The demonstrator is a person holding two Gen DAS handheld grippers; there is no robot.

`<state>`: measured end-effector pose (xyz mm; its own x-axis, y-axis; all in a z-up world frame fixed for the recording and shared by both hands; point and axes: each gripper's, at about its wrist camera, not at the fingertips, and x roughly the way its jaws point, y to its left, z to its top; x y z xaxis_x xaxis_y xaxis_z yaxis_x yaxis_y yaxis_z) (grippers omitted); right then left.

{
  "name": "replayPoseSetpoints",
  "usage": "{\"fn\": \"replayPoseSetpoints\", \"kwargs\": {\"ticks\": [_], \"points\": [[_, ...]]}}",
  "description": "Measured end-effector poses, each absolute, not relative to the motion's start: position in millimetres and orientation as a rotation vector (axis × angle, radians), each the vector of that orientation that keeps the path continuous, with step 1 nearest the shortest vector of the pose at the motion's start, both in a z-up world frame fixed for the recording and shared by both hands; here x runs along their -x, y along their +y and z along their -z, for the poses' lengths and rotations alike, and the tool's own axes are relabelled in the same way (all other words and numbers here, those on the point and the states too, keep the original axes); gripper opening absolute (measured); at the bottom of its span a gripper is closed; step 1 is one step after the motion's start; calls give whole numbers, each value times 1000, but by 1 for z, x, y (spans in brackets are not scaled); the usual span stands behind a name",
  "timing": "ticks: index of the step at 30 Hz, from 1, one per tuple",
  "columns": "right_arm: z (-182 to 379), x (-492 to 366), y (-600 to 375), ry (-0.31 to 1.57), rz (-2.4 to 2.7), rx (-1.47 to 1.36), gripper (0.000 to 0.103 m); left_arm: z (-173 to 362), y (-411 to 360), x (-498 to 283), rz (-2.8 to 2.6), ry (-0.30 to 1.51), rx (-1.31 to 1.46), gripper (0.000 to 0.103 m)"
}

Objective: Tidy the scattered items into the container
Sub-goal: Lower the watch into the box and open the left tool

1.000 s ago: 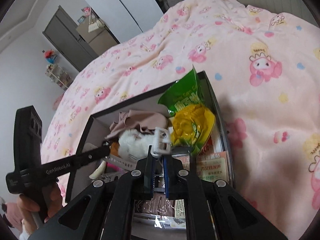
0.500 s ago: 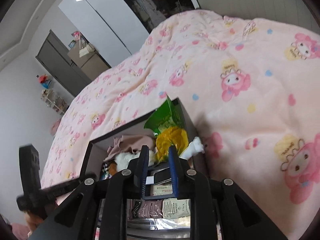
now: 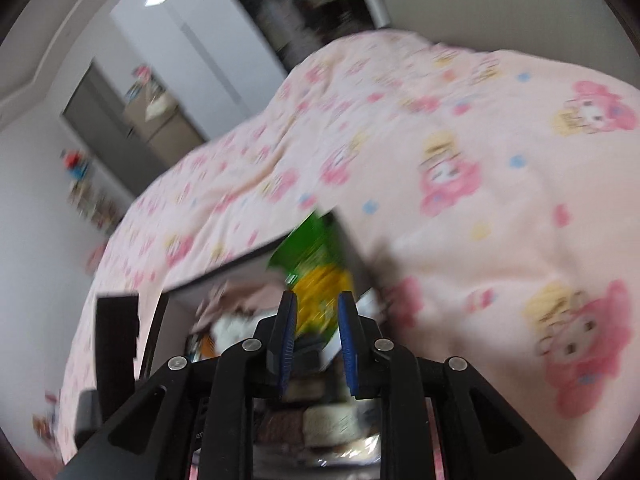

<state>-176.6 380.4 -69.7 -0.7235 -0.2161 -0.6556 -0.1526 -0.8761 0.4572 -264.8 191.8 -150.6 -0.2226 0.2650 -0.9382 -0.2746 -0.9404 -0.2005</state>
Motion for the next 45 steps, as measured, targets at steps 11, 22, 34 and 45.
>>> {"fn": "replayPoseSetpoints", "kwargs": {"ticks": [11, 22, 34, 45], "points": [[67, 181, 387, -804, 2820, -1109, 18, 137, 225, 273, -2058, -211, 1561, 10], [72, 189, 367, -744, 2706, -1123, 18, 146, 209, 278, -2132, -3, 1726, 11], [124, 214, 319, -597, 2422, -1539, 17, 150, 135, 267, -1961, -510, 1819, 22], [125, 209, 317, -584, 2442, -1547, 18, 175, 116, 271, -1973, -1051, 1811, 29]]}}
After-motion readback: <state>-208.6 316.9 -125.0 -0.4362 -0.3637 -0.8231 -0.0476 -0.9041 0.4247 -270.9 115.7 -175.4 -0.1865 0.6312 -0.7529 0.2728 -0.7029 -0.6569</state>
